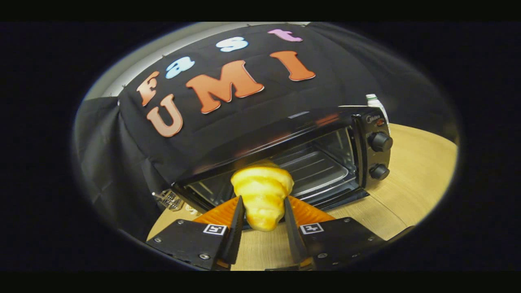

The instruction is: Open the toaster oven, put the food inside, and close the toaster oven door.

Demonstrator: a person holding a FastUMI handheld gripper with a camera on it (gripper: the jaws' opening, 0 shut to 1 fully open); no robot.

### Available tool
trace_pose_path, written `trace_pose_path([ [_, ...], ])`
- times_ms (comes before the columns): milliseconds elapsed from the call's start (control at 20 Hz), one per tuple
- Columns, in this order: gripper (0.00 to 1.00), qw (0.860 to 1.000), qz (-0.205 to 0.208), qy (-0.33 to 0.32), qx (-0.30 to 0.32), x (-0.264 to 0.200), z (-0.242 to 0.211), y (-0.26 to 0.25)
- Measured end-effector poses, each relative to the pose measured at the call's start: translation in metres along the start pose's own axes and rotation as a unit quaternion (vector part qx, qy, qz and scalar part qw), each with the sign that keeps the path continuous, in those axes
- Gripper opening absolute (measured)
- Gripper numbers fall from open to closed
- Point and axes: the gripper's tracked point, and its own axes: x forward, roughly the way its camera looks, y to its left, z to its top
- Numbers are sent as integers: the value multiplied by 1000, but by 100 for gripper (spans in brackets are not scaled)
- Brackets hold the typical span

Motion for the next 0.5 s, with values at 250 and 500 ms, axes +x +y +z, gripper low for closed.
trace_pose_path([
  [250, 52, 1000, -15, -11, 16, 23, 8, -7],
  [500, 69, 999, -30, -43, -3, 24, 23, -7],
])
